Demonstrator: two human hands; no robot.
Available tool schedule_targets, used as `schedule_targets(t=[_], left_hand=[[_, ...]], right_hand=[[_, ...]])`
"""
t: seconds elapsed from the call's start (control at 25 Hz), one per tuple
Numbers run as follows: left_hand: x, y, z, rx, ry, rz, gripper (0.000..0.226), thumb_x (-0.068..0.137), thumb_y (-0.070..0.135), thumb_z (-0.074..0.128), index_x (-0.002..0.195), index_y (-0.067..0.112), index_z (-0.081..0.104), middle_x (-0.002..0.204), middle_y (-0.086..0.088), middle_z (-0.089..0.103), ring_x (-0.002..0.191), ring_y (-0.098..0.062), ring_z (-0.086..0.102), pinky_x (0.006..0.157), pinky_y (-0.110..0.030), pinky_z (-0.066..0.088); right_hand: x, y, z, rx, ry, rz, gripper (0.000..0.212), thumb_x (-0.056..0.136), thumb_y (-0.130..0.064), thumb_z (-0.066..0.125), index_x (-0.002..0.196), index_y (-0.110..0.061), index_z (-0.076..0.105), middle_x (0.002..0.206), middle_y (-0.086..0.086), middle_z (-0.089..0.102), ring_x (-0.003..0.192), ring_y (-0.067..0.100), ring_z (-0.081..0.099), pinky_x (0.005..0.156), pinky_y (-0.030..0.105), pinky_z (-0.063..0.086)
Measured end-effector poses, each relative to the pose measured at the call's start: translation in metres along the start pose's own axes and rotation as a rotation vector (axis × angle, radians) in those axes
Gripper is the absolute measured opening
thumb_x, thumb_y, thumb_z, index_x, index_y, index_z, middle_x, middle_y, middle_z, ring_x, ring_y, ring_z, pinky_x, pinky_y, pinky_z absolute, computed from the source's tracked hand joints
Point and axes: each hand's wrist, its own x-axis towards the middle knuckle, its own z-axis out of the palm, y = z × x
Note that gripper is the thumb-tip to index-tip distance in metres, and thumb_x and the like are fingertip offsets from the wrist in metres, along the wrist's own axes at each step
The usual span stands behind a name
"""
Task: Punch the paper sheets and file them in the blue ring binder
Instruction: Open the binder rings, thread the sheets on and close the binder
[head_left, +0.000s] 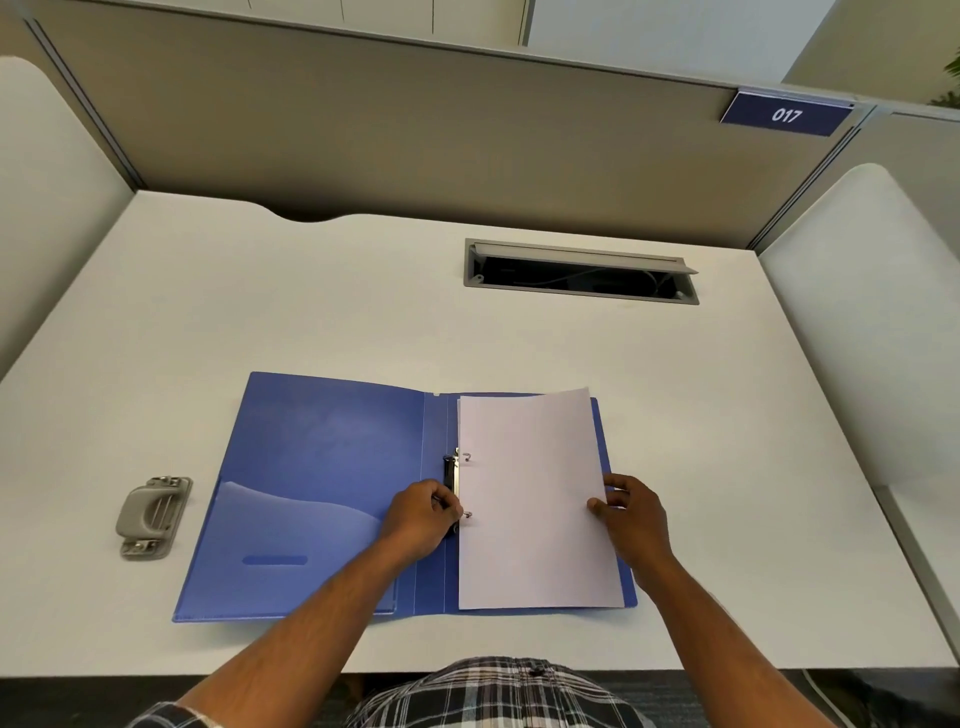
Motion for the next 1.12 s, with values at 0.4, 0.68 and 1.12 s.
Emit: schedule_targets(t=[0.4,0.68,1.12], left_hand=[[-0.002,-0.002,0.003,-0.035,0.074,0.007,0.019,0.09,0.022,0.069,0.107,0.022,0.063,0.073,0.007,0.058,0.068,-0.009,0.056,0.057,-0.013,0.041],[-0.002,-0.001,0.003,-0.017,0.079,0.018,0.02,0.09,0.022,0.069,0.109,0.022,0.064,0.076,0.007,0.06,0.072,-0.01,0.058,0.059,-0.012,0.043],[-0.007,-0.005,0.001,-0.034,0.091,0.017,0.015,0.089,0.023,0.07,0.101,0.025,0.063,0.08,0.004,0.063,0.075,-0.011,0.06,0.062,-0.013,0.045]], right_hand=[[0.004,0.009,0.005,-0.008,0.048,0.061,0.035,0.092,-0.014,0.072,0.126,-0.016,0.065,0.117,0.001,0.07,0.107,0.022,0.064,0.097,0.037,0.049],[0.003,0.009,0.01,-0.08,0.058,0.021,0.039,0.093,-0.019,0.072,0.131,-0.012,0.062,0.126,0.006,0.07,0.113,0.026,0.065,0.103,0.041,0.05],[-0.001,0.013,0.009,-0.134,0.056,-0.009,0.037,0.094,-0.022,0.07,0.129,-0.012,0.063,0.124,0.006,0.07,0.107,0.022,0.064,0.1,0.037,0.05]])
